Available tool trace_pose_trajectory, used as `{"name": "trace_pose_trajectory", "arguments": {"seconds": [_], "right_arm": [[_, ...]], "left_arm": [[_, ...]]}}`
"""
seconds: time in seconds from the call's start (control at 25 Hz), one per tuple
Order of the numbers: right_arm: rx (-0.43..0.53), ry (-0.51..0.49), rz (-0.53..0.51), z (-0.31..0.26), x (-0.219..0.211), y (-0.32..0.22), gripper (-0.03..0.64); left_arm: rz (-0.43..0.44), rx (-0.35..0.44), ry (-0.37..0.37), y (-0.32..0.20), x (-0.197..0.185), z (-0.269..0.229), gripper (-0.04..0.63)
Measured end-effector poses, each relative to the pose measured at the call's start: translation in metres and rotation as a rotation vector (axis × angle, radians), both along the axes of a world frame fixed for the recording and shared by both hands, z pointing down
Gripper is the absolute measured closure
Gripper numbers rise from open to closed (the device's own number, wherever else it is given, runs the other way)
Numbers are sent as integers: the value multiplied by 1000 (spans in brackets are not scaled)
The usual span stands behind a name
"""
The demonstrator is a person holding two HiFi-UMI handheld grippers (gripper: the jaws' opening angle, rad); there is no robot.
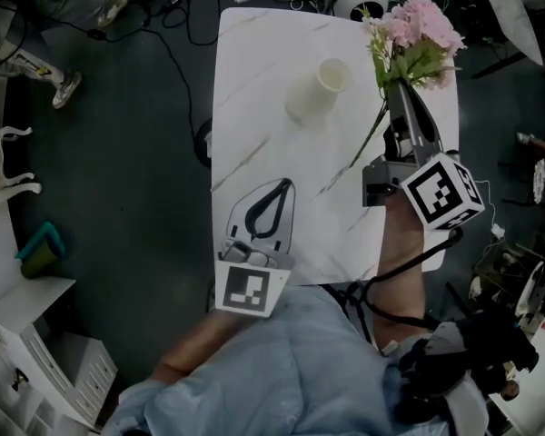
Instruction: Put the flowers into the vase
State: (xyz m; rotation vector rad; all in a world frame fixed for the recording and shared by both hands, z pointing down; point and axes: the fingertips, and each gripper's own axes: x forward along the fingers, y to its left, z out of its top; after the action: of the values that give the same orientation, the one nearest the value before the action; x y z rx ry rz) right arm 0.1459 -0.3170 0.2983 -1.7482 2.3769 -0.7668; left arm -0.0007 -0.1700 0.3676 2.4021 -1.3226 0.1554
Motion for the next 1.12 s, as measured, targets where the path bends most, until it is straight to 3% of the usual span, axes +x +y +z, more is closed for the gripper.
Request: {"name": "trace_pose_trajectory", "arguments": {"seconds": [0.6, 1.12], "right_arm": [[178, 30, -92, -67, -34, -44, 606], [269, 19, -128, -94, -60, -78, 606]], "left_arm": [[-7, -35, 41, -8, -13, 14, 592], [-45, -77, 66, -21, -31, 31, 592]]}}
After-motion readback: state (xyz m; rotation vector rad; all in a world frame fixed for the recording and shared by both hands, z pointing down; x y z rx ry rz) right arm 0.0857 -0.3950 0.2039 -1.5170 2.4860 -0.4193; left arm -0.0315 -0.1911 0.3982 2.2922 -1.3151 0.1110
